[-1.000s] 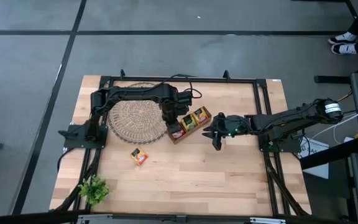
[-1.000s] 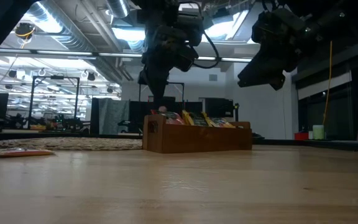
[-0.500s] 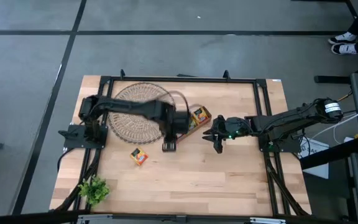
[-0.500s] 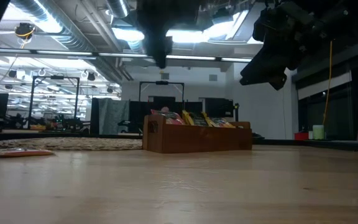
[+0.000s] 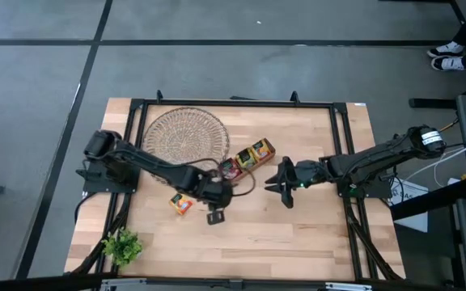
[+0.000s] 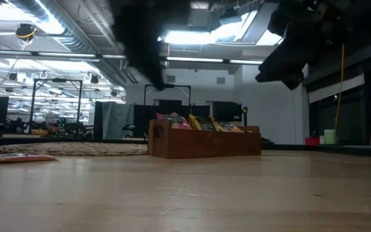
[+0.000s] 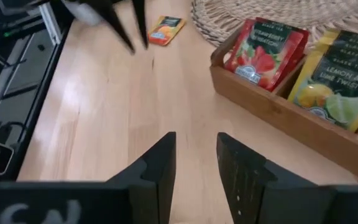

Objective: Pick & Place Tea
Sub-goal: Put the orange tea bag into the right section of the wooden organizer

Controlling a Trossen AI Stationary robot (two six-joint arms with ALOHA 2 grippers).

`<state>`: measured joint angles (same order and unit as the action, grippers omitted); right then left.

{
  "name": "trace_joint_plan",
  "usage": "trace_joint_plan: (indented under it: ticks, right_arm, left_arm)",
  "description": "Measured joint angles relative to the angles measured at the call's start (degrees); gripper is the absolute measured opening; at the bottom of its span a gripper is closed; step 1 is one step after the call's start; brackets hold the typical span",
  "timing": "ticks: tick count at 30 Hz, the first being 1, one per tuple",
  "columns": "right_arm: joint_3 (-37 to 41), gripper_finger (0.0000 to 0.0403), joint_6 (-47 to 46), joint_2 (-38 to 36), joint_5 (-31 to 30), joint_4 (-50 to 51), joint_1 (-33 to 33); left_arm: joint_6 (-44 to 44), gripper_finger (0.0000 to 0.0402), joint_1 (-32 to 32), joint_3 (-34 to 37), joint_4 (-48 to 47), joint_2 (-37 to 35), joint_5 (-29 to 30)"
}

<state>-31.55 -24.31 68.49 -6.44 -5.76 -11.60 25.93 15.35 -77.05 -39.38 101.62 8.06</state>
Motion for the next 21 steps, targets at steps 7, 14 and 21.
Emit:
trace_joint_plan:
  ticks: [7,14,21]
  right_arm:
    - [0.02,0.0117,0.56,0.00,-0.06,1.32,-1.10]
    - [0.02,0.0117,0.54,0.00,-3.06,1.46,-1.12]
    - [0.04,0.0117,-0.13,0.00,-4.59,1.14,-1.11]
  left_arm:
    - [18.69,0.0061,1.73,12.29,-5.05,-8.17,-1.79]
    - [25.38,0.0061,5.73,18.77,-9.51,-8.55,-7.29]
    - [24.54,0.0056,6.47,22.28,-11.79,-6.82,-7.95]
